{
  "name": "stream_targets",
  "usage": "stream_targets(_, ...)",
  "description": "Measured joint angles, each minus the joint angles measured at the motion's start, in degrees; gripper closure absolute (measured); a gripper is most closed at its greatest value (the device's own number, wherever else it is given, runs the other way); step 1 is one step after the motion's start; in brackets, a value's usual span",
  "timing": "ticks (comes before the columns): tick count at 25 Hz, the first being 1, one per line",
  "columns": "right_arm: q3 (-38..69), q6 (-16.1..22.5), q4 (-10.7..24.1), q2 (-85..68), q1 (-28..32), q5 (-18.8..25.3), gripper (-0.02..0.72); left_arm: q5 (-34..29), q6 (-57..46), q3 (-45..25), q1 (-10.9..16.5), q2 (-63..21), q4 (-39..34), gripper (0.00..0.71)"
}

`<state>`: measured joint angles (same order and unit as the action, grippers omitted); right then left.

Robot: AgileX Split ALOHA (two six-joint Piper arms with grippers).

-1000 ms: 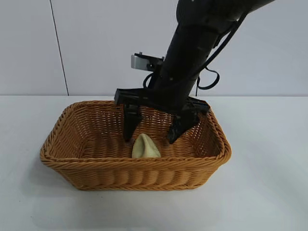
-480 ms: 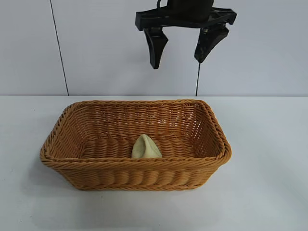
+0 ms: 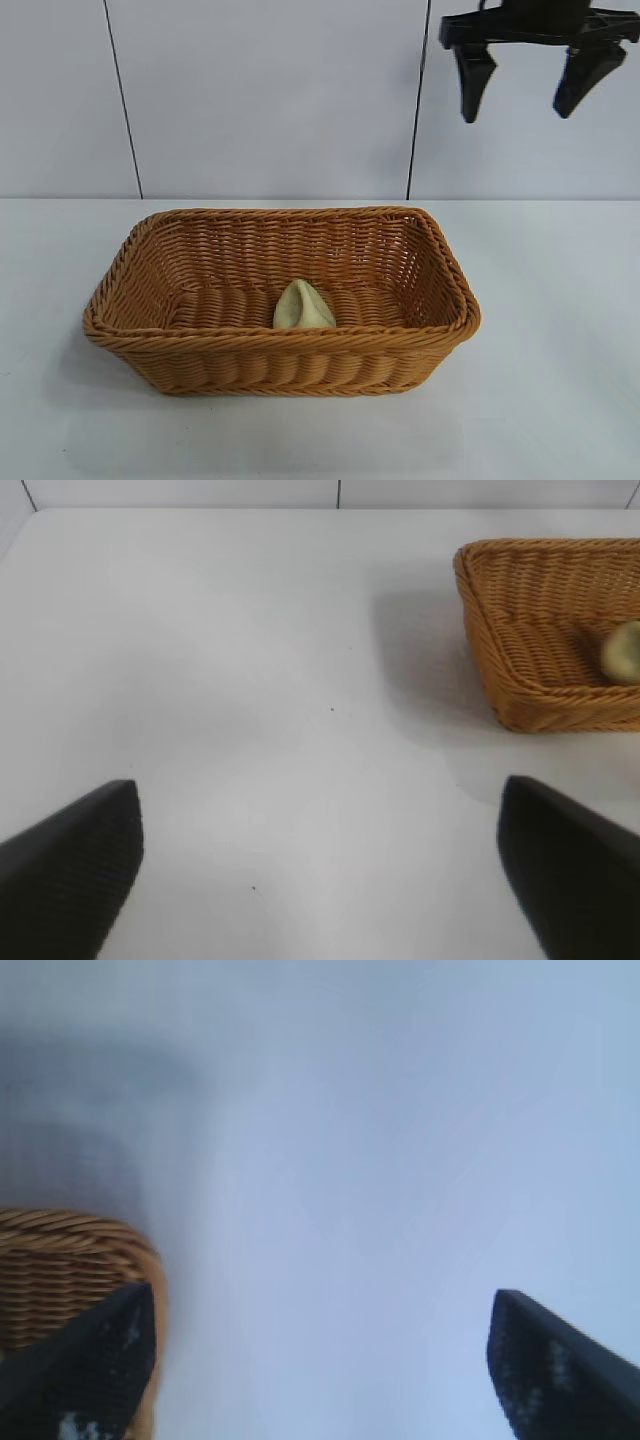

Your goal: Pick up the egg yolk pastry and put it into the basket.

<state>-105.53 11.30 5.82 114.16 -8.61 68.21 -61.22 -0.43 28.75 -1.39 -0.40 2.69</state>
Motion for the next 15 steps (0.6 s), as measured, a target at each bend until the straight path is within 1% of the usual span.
stream_targets(2, 0.00, -0.65, 0.00, 0.00, 3.20, 0.33, 0.058, 0.00, 0.00, 0.00, 0.00, 0.00, 0.00, 0.018)
stream_targets(6, 0.00, -2.26, 0.07, 0.00, 7.71, 0.78, 0.058, 0.00, 0.00, 0.00, 0.00, 0.00, 0.00, 0.018)
stream_targets(10, -0.06, -3.87, 0.05, 0.00, 9.00, 1.46, 0.058, 0.00, 0.00, 0.00, 0.00, 0.00, 0.00, 0.018)
stream_targets(13, -0.06, -5.52, -1.60, 0.00, 9.00, 1.46, 0.058, 0.00, 0.00, 0.00, 0.00, 0.00, 0.00, 0.018)
stream_targets(15, -0.06, -6.19, -3.79, 0.00, 8.94, 1.46, 0.058, 0.00, 0.00, 0.00, 0.00, 0.00, 0.00, 0.018)
